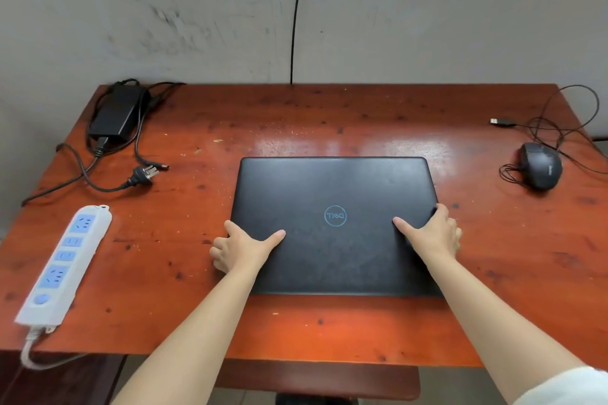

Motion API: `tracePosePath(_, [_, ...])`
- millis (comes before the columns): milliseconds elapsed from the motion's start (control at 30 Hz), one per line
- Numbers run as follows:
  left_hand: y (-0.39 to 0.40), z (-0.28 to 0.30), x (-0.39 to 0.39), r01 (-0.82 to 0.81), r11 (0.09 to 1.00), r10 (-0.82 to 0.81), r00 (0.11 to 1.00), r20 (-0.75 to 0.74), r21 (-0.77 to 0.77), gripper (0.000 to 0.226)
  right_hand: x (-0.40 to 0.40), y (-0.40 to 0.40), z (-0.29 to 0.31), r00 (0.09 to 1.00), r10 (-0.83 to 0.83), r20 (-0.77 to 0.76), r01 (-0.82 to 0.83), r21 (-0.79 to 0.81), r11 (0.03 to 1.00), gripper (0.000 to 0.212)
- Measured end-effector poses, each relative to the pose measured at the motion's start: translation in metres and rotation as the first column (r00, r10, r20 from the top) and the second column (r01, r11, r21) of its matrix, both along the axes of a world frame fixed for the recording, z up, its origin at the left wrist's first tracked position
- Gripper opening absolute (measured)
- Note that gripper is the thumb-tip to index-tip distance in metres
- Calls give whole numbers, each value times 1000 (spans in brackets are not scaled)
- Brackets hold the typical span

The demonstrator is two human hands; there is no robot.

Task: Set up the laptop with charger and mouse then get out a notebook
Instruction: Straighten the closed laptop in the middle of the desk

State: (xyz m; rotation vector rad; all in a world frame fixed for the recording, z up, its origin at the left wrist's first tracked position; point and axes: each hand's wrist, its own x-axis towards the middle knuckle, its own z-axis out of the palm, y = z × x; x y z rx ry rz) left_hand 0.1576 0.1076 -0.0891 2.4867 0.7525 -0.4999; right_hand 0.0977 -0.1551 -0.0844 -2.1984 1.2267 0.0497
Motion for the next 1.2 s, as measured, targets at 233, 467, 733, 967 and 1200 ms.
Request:
tracePosePath(233, [3, 0, 14, 25, 1000, -25, 999, 23, -9, 96, 0, 2, -3, 1000, -27, -8, 27, 12, 1000, 82])
tracePosePath(467, [2, -3, 2, 62, 997, -63, 998, 21, 42, 97, 0, -3, -6, 1000, -8, -23, 8, 3, 1000, 83])
tracePosePath(733, [1, -2, -5, 198, 968, -209, 977, 53, 156, 103, -8, 21, -5, 979, 180, -97, -197, -206, 959, 63])
tracePosePath(967, [18, 14, -14, 553, 739, -600, 800, 4, 384, 64, -19, 89, -2, 773, 621, -130, -628, -295, 720, 54])
tracePosePath(1200, [114, 26, 25, 548, 758, -559, 825, -81, 353, 48, 39, 168, 3, 646, 756, -108, -753, -254, 607, 44])
